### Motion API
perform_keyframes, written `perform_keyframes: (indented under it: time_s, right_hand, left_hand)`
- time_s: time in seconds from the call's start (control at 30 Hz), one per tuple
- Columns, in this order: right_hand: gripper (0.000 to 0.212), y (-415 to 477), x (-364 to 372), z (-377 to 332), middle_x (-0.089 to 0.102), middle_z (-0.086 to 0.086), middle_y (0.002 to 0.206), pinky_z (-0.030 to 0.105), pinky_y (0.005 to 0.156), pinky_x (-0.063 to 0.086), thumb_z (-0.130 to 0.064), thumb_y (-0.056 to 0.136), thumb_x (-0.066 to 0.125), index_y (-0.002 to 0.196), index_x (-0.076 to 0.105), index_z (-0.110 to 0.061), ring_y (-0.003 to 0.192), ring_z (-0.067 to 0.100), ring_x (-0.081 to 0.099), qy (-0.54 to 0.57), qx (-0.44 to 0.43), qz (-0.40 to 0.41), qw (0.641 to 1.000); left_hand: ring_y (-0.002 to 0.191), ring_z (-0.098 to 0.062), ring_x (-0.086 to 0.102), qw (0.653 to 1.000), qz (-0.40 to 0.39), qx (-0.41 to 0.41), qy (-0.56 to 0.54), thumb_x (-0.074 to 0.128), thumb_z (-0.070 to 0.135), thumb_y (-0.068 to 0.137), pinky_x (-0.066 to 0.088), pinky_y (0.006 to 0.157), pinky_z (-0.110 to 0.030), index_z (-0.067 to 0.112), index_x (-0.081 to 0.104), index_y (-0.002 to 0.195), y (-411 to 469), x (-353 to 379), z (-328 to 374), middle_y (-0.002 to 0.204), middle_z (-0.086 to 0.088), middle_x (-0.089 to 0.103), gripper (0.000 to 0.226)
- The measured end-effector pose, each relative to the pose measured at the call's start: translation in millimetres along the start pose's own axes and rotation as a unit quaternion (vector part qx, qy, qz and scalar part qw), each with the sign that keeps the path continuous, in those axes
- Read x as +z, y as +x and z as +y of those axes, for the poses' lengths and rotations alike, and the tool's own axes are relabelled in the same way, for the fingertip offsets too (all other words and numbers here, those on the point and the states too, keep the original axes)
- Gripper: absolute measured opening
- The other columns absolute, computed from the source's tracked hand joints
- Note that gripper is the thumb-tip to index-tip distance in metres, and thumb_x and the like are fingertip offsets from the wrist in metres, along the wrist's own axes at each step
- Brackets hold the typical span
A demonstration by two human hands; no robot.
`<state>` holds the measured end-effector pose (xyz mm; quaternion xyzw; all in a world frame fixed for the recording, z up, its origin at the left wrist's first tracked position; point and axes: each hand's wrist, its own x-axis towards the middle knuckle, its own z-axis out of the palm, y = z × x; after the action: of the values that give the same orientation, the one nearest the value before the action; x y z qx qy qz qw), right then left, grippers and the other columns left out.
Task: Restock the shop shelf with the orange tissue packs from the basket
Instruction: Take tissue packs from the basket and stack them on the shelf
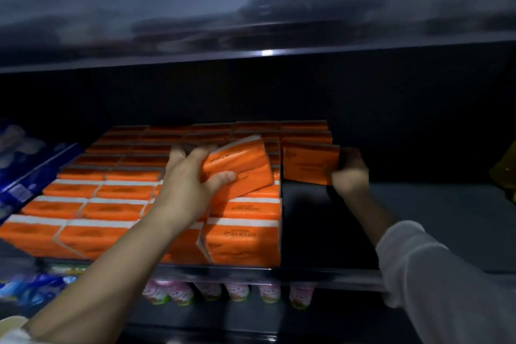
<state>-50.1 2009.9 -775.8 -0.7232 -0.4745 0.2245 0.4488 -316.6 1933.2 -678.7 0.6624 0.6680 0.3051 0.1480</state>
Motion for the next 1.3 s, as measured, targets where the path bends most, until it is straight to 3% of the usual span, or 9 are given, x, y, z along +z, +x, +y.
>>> perform_keyframes:
  time_s: [0.3, 0.43, 0.5, 0.57, 0.77, 0.93, 1.07, 1.2, 1.3]
  right_hand:
    - [0.034, 13.7, 18.0, 0.8, 0.062, 0.019, 0.116, 0.036, 0.091, 0.046, -0.010, 0.084, 0.060, 0.118, 0.060, -0.008, 0.107, 0.036, 0.059, -0.030, -0.020, 0.010, 0.999]
    - [0.045, 16.3, 15.0, 14.2, 0.063, 0.020, 0.112, 0.045, 0.094, 0.046, -0.022, 0.074, 0.058, 0.116, 0.062, -0.005, 0.105, 0.038, 0.058, -0.015, -0.039, 0.000, 0.999]
    - [0.051, 7.6, 3.3, 2.8, 0.064, 0.018, 0.111, 0.044, 0.095, 0.046, -0.030, 0.071, 0.051, 0.113, 0.063, -0.003, 0.105, 0.036, 0.059, 0.030, -0.042, 0.020, 0.998]
    - [0.034, -12.9, -12.5, -20.1, 0.065, 0.013, 0.110, 0.035, 0.095, 0.046, -0.020, 0.082, 0.061, 0.112, 0.063, -0.004, 0.104, 0.026, 0.060, 0.135, -0.055, 0.022, 0.989]
    - [0.031, -80.8, -58.5, -69.3, 0.061, -0.012, 0.104, 0.008, 0.073, 0.046, -0.018, 0.090, 0.055, 0.120, 0.050, -0.027, 0.086, -0.013, 0.060, 0.237, -0.163, -0.231, 0.929]
    - [0.041, -92.6, -86.4, -59.9, 0.064, -0.003, 0.112, 0.022, 0.082, 0.053, -0.024, 0.072, 0.072, 0.108, 0.056, -0.037, 0.101, 0.004, 0.063, 0.218, -0.168, -0.275, 0.921]
    - [0.042, -89.1, -87.4, -39.5, 0.066, -0.002, 0.095, 0.022, 0.078, 0.051, 0.008, 0.073, 0.070, 0.096, 0.059, -0.026, 0.087, 0.006, 0.063, 0.238, -0.141, -0.175, 0.945]
    - [0.033, -64.7, -88.8, -6.8, 0.064, 0.009, 0.101, 0.024, 0.080, 0.051, 0.009, 0.078, 0.066, 0.103, 0.056, -0.011, 0.088, 0.015, 0.062, 0.232, -0.057, -0.053, 0.970]
    - [0.033, -53.5, -81.1, 23.5, 0.064, 0.015, 0.111, 0.035, 0.084, 0.053, 0.002, 0.080, 0.067, 0.110, 0.057, -0.006, 0.099, 0.024, 0.062, 0.197, 0.011, -0.018, 0.980]
  left_hand:
    - [0.116, -0.026, 0.044, 1.000, -0.013, 0.016, -0.001, 0.070, 0.037, 0.080, 0.041, 0.099, -0.038, 0.025, 0.049, 0.133, 0.6, 2.4, -0.5, 0.113, 0.001, 0.033, 0.059]
    - [0.115, -0.025, 0.048, 0.999, 0.020, 0.047, -0.006, 0.078, 0.028, 0.074, 0.037, 0.094, -0.027, 0.018, 0.051, 0.129, -1.4, 1.3, 1.6, 0.111, 0.000, 0.043, 0.062]
    - [0.112, -0.023, 0.051, 0.997, 0.037, 0.055, -0.028, 0.079, 0.029, 0.072, 0.040, 0.093, -0.029, 0.018, 0.052, 0.126, -3.5, -1.7, 4.7, 0.114, -0.004, 0.051, 0.061]
    - [0.109, -0.021, 0.053, 0.995, 0.049, 0.069, -0.058, 0.080, 0.030, 0.070, 0.046, 0.094, -0.038, 0.022, 0.053, 0.121, -5.8, -4.1, 10.1, 0.116, -0.003, 0.054, 0.058]
    - [0.097, -0.015, 0.057, 0.986, 0.008, 0.140, -0.094, 0.081, 0.028, 0.069, 0.053, 0.083, -0.039, 0.032, 0.051, 0.103, -16.8, 0.2, 35.3, 0.106, 0.003, 0.057, 0.046]
    - [0.095, -0.009, 0.055, 0.980, -0.001, 0.168, -0.110, 0.083, 0.025, 0.066, 0.045, 0.082, -0.016, 0.031, 0.052, 0.102, -23.7, 13.5, 41.2, 0.105, 0.007, 0.058, 0.047]
    - [0.108, -0.006, 0.045, 0.975, -0.026, 0.210, -0.072, 0.085, 0.027, 0.062, 0.027, 0.089, 0.000, 0.022, 0.049, 0.127, -29.0, 23.7, 49.8, 0.117, 0.005, 0.049, 0.075]
    - [0.139, -0.018, 0.025, 0.975, -0.147, 0.162, 0.040, 0.081, 0.046, 0.062, 0.021, 0.114, -0.027, 0.016, 0.024, 0.148, -27.6, 26.6, 38.8, 0.149, -0.005, 0.031, 0.108]
    - [0.145, -0.019, 0.011, 0.943, -0.254, 0.132, 0.168, 0.079, 0.053, 0.061, 0.014, 0.118, -0.030, 0.018, 0.014, 0.151, -30.6, 28.1, 19.6, 0.157, -0.004, 0.014, 0.116]
